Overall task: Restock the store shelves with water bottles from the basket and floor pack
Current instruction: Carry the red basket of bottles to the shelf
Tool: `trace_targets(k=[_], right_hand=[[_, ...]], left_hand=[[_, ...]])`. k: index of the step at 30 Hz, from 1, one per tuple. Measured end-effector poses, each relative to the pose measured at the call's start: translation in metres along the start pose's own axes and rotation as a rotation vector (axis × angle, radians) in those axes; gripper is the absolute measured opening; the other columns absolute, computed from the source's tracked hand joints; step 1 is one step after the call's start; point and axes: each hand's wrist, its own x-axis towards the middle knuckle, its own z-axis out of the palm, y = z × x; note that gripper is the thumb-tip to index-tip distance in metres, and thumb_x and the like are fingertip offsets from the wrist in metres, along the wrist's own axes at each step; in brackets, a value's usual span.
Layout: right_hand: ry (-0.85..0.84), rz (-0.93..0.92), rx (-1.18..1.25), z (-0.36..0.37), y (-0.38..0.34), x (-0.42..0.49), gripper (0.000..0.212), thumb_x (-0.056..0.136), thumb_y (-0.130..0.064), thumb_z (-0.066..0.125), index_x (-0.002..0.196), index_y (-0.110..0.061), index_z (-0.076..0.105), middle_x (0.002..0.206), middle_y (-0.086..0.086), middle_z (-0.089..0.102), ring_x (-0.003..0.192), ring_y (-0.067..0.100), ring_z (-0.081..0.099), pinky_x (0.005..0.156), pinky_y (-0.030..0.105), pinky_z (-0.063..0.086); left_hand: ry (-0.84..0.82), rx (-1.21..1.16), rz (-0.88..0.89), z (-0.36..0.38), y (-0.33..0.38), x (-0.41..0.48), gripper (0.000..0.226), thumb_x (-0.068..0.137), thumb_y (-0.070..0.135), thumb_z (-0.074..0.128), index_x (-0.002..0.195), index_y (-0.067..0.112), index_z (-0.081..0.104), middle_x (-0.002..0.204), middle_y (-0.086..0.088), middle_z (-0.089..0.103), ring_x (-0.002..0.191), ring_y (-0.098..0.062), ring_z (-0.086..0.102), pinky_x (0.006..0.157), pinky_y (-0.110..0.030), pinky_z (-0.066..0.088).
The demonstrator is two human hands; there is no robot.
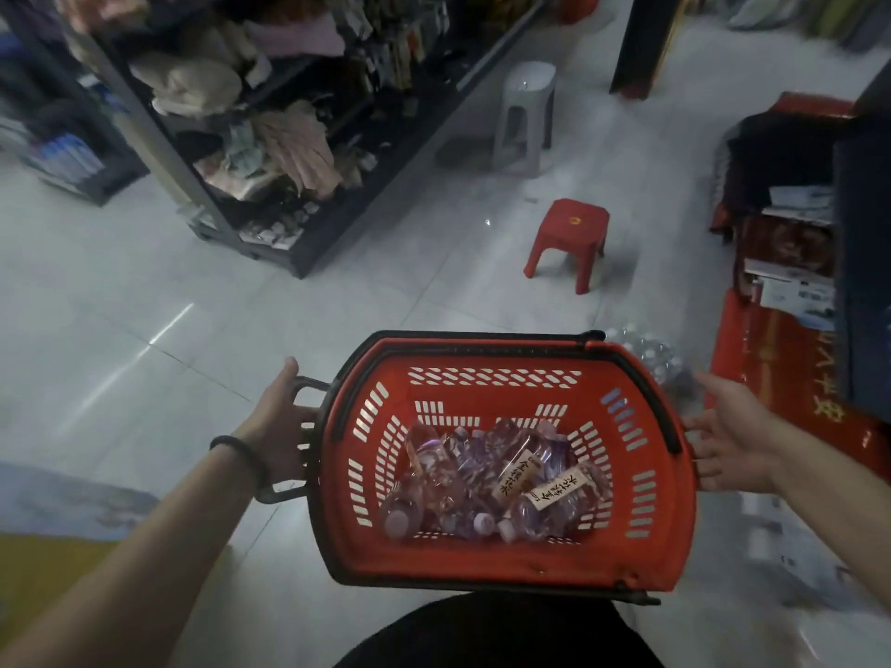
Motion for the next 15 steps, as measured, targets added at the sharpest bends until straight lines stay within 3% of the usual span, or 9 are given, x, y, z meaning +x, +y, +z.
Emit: trace_targets(k=[2, 7, 10, 15], right_hand=[[-0.002, -0.005, -0.017, 0.001, -0.046, 0.021, 0.098, 0.084, -0.086, 0.050, 0.136, -0.002, 0.054, 0.098, 0.029, 0.069, 0.073, 0.039, 0.070, 0.074, 0.045, 0.054], [0.024, -0.014, 0.012, 0.003, -0.153, 0.062, 0.093, 0.083, -0.089, 0.046, 0.127, -0.008, 0.059, 0.103, 0.027, 0.067, 0.086, 0.038, 0.065, 0.077, 0.044, 0.053], [0.059, -0.014, 0.043, 0.008, -0.215, 0.082, 0.086, 0.084, -0.088, 0.045, 0.118, -0.010, 0.059, 0.088, 0.025, 0.070, 0.078, 0.038, 0.068, 0.078, 0.045, 0.052], [0.133, -0.034, 0.021, 0.025, -0.309, 0.120, 0.091, 0.087, -0.086, 0.044, 0.134, -0.008, 0.053, 0.080, 0.024, 0.071, 0.076, 0.037, 0.066, 0.075, 0.043, 0.051]], left_hand=[[0.006, 0.005, -0.008, 0.017, 0.042, 0.019, 0.120, 0.075, 0.101, 0.032, 0.123, -0.003, 0.067, 0.111, -0.026, 0.077, 0.111, -0.045, 0.069, 0.096, -0.061, 0.055], [-0.002, -0.003, 0.000, 0.053, 0.151, 0.063, 0.118, 0.076, 0.100, 0.030, 0.124, -0.002, 0.066, 0.116, -0.025, 0.075, 0.112, -0.043, 0.068, 0.096, -0.057, 0.056], [-0.038, 0.007, 0.013, 0.071, 0.217, 0.098, 0.118, 0.076, 0.100, 0.030, 0.124, -0.002, 0.066, 0.122, -0.025, 0.072, 0.115, -0.043, 0.067, 0.099, -0.058, 0.055], [-0.126, 0.067, -0.010, 0.098, 0.335, 0.173, 0.119, 0.075, 0.100, 0.031, 0.124, -0.002, 0.067, 0.126, -0.026, 0.071, 0.122, -0.043, 0.064, 0.103, -0.059, 0.052]])
